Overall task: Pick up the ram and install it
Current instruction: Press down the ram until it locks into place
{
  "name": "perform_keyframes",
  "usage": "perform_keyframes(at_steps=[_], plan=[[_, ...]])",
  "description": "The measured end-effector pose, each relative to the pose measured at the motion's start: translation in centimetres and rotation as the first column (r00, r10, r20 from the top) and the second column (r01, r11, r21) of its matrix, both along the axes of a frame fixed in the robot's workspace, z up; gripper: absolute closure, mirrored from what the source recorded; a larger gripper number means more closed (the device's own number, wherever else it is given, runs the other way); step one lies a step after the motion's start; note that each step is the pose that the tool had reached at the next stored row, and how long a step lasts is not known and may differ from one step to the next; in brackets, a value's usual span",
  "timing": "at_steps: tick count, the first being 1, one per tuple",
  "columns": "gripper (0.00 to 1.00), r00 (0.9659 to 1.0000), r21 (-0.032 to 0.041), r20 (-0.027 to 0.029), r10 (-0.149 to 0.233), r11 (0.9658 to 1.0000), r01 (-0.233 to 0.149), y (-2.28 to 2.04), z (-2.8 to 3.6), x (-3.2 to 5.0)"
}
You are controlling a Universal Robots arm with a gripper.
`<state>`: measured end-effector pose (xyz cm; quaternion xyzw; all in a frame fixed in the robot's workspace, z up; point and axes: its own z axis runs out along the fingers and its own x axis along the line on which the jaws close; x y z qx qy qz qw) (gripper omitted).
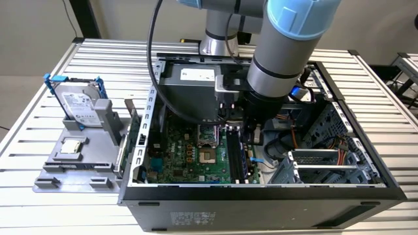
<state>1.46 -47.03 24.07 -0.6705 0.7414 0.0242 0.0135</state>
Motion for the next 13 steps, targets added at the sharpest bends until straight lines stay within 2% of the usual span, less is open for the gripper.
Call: perform_keyframes(at_steps=[6, 11, 13], plan=[[1.0, 1.0, -0.0001, 0.0, 0.005, 1.0, -0.005, -0.67, -0.16, 0.0], [1.0, 1.0, -0.0003, 0.0, 0.005, 1.0, -0.005, -0.69, -0.19, 0.04], [1.0, 1.0, -0.0006, -0.0001, 0.005, 1.0, -0.005, -0.9, -0.43, 0.04]])
